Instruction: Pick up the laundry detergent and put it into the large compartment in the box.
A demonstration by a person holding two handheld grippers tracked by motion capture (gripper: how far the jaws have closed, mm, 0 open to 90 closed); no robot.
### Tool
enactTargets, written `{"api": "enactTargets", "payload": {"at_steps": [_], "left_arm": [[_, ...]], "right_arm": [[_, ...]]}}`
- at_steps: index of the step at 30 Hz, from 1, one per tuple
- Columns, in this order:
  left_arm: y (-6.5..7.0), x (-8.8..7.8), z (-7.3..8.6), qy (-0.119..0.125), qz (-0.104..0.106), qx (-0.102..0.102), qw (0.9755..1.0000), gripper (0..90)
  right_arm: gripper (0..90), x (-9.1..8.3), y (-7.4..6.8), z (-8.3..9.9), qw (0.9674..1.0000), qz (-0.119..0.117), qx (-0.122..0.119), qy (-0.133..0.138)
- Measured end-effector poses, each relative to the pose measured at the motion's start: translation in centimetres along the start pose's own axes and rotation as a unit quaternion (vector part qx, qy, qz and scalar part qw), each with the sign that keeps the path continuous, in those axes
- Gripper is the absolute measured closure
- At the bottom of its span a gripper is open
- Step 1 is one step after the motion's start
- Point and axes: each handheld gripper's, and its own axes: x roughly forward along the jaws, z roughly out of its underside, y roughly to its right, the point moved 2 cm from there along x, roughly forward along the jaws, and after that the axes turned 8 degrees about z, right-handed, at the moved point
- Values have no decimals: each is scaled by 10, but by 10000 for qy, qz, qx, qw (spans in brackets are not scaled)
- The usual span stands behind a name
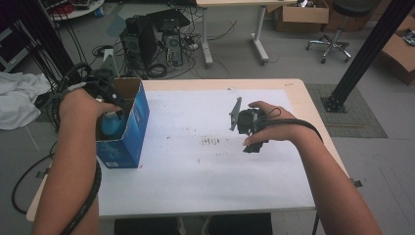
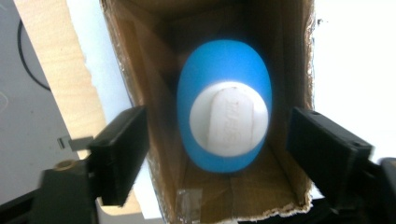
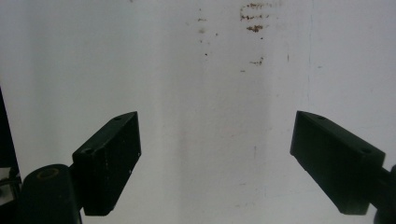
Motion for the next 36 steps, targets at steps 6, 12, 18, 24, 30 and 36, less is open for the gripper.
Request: {"api": "enactTargets", "payload": {"at_steps": [6,12,18,24,30,36], "left_arm": [[4,-10,0,21,-103,42,9999,179],[8,-19,1,40,-176,121,9998,153],[12,-28,0,71,-215,176,9996,104],[16,-37,-1,131,-271,247,9992,76],[19,-42,-1,126,-271,298,9991,47],[25,-50,-1,177,-199,408,9988,2]], "right_arm": [[163,-2,-1,1,10000,0,-2,10],[163,-2,-1,2,10000,4,-2,-16],[163,-2,-1,2,10000,4,-3,-1],[163,-3,0,3,10000,-3,8,-23],[163,-3,0,3,10000,-3,23,-5],[163,-3,0,3,10000,-22,35,-10]]}}
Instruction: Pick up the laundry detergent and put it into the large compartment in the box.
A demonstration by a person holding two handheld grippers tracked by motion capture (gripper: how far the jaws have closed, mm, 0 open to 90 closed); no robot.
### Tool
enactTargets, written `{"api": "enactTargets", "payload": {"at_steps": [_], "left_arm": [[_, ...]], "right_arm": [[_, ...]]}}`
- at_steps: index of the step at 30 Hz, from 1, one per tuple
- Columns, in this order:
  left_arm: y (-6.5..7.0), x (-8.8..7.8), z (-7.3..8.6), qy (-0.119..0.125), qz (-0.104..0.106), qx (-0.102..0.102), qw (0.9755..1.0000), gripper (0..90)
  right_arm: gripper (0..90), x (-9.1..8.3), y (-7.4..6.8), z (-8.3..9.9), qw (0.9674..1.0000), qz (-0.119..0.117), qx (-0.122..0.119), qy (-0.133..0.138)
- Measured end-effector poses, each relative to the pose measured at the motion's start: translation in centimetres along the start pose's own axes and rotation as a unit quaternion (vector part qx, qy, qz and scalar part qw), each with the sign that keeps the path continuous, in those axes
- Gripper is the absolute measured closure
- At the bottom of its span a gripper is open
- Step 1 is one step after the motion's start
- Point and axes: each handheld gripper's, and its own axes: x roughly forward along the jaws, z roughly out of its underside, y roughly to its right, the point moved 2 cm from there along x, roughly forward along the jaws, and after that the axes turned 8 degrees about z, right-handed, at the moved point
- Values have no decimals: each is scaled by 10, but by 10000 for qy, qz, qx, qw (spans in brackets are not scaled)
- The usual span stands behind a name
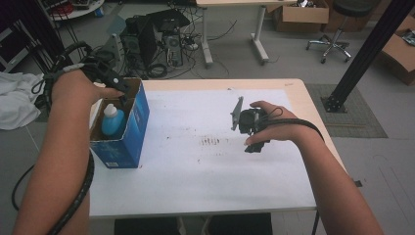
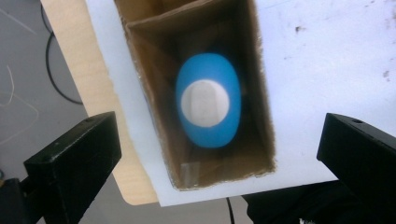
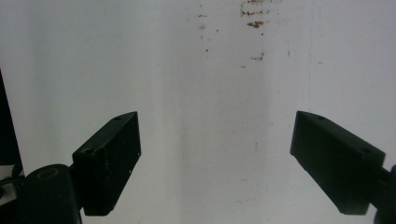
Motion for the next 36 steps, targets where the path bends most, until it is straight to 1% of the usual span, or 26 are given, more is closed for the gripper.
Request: {"api": "enactTargets", "payload": {"at_steps": [5,7,9,11,13,16,18,21,22,23,24,25,26,27,28,29,31,32,33,34,36], "left_arm": [[9,-10,-2,119,65,275,9995,1],[16,-15,-4,199,111,439,9988,1],[21,-18,-5,207,113,548,9982,1],[28,-20,-7,198,158,728,9970,1],[35,-23,-9,212,245,931,9951,1],[45,-25,-10,241,283,1154,9926,1],[53,-25,-12,166,338,1357,9900,1],[63,-24,-13,60,355,1586,9867,1],[66,-23,-14,21,364,1681,9851,1],[72,-21,-14,-17,361,1812,9828,1],[76,-21,-15,-39,407,1905,9808,1],[81,-20,-15,-33,462,2037,9779,1],[84,-19,-15,-37,519,2125,9758,1],[89,-19,-15,-56,575,2289,9717,1],[92,-18,-15,-89,603,2364,9698,1],[96,-17,-15,-168,640,2450,9673,1],[102,-13,-15,-371,710,2635,9613,1],[105,-11,-15,-416,752,2722,9584,1],[109,-9,-15,-443,814,2884,9530,1],[112,-9,-15,-456,868,2991,9492,1],[119,-6,-15,-444,1032,3319,9366,1]], "right_arm": [[163,0,1,1,10000,2,2,2],[163,0,1,2,10000,25,23,-9],[163,0,1,2,10000,35,33,-10],[163,-1,2,3,10000,14,40,-6],[163,-1,2,3,10000,11,32,-4],[163,0,2,3,10000,4,45,0],[163,0,3,3,10000,-12,45,-19],[163,0,3,2,10000,-8,43,-29],[163,0,3,2,10000,-8,43,-29],[163,0,3,2,10000,-7,45,-27],[163,0,3,2,10000,-1,41,-31],[163,-1,3,2,10000,3,31,-30],[163,-1,2,2,10000,2,33,-10],[163,-2,2,2,10000,11,25,-32],[163,-2,2,2,10000,11,25,-32],[163,-2,2,2,10000,7,31,-41],[163,-3,1,3,10000,30,40,-27],[163,-4,1,3,10000,27,40,-31],[163,-5,1,3,10000,38,21,-30],[163,-6,1,3,10000,43,19,-32],[163,-7,1,3,10000,61,23,-23]]}}
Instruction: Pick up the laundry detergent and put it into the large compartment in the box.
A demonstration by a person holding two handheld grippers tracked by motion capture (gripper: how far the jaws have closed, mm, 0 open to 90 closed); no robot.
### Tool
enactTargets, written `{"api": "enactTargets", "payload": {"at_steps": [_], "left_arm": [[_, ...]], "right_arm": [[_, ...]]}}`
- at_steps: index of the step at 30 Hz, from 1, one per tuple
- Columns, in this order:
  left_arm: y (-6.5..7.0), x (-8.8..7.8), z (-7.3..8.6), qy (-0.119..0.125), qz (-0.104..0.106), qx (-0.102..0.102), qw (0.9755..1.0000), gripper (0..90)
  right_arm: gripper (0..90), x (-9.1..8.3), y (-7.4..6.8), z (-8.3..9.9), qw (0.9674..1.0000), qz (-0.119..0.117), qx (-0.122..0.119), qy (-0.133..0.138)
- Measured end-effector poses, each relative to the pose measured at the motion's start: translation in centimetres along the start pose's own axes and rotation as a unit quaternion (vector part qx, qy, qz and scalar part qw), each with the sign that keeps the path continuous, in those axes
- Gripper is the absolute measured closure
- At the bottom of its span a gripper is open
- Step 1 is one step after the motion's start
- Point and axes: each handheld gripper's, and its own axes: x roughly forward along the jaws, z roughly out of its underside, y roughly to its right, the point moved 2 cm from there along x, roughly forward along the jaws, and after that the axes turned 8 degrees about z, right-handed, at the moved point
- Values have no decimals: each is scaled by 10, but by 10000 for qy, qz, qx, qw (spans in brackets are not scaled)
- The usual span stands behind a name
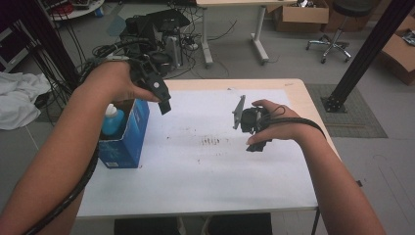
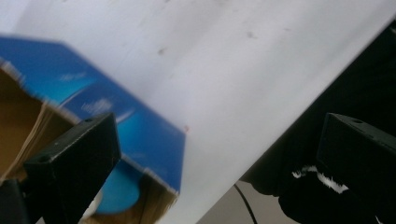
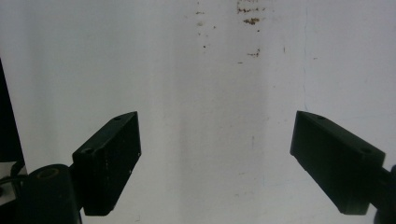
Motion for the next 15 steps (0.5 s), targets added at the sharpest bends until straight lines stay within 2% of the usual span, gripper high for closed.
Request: {"api": "enactTargets", "payload": {"at_steps": [2,3,5,6,11,14,15], "left_arm": [[4,4,-3,-26,130,222,9997,1],[7,8,-5,-63,158,403,9990,1],[12,13,-7,-133,149,636,9978,1],[15,16,-8,-163,176,816,9964,1],[22,26,-12,-194,339,1314,9906,1],[26,31,-14,-327,253,1616,9860,1],[27,33,-14,-389,253,1749,9835,1]], "right_arm": [[163,-1,0,0,10000,0,3,-2],[163,-1,0,0,10000,7,0,1],[163,-1,0,0,10000,5,-5,-12],[163,-1,0,0,10000,2,-8,-13],[163,0,0,-2,10000,-1,-52,-21],[163,-1,-1,-3,10000,4,-83,-32],[163,0,-1,-4,10000,4,-96,-26]]}}
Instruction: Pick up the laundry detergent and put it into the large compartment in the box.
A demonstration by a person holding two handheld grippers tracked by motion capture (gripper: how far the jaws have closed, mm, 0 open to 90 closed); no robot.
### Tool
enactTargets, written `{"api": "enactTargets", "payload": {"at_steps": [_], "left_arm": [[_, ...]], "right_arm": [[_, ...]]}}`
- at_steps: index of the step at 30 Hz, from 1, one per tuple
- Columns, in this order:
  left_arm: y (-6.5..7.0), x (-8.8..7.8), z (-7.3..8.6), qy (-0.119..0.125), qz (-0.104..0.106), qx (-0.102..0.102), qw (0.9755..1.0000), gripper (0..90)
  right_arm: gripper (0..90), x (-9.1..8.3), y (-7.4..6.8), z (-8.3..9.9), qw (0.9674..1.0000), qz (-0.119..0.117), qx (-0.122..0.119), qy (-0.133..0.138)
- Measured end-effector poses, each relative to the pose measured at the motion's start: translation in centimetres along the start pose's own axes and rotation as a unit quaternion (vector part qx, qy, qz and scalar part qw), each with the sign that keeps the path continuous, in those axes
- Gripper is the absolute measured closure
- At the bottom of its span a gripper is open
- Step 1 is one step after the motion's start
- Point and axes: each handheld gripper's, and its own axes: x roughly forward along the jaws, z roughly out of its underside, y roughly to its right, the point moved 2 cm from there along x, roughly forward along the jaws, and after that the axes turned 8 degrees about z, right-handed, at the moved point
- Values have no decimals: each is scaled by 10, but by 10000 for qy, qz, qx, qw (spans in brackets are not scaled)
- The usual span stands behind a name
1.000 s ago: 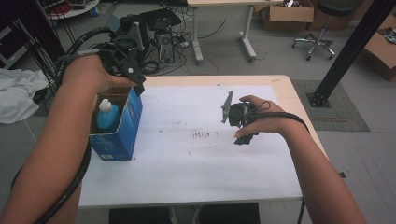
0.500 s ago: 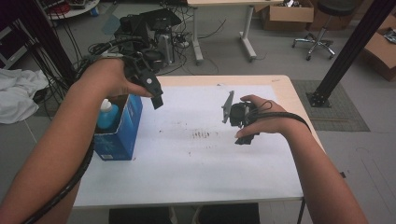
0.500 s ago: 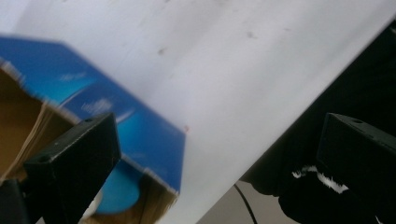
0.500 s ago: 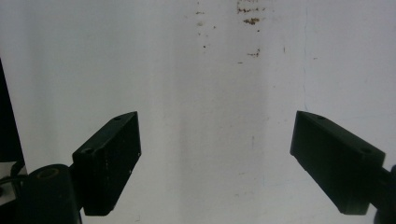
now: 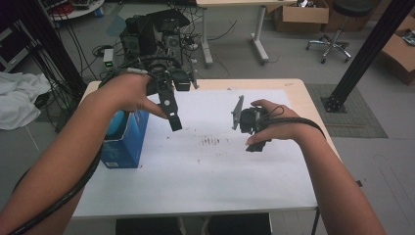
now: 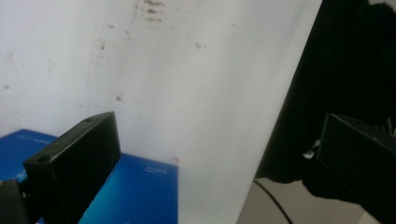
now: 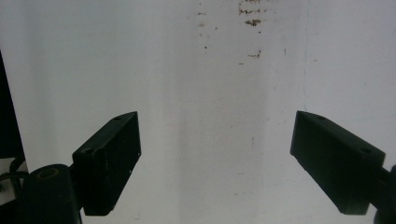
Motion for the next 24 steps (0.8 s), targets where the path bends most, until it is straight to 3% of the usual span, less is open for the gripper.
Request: {"api": "enactTargets", "payload": {"at_steps": [8,11,18,24], "left_arm": [[9,14,-3,-204,113,499,9985,1],[10,20,-3,-267,128,468,9985,1],[13,26,-6,-332,77,692,9970,1],[12,26,-6,-358,44,675,9971,1]], "right_arm": [[163,0,-2,1,10000,-1,-57,-23],[163,-2,-2,2,10000,27,-76,3],[163,-4,-4,4,9999,14,-109,-7],[163,-5,-4,4,10000,8,-91,-14]]}}
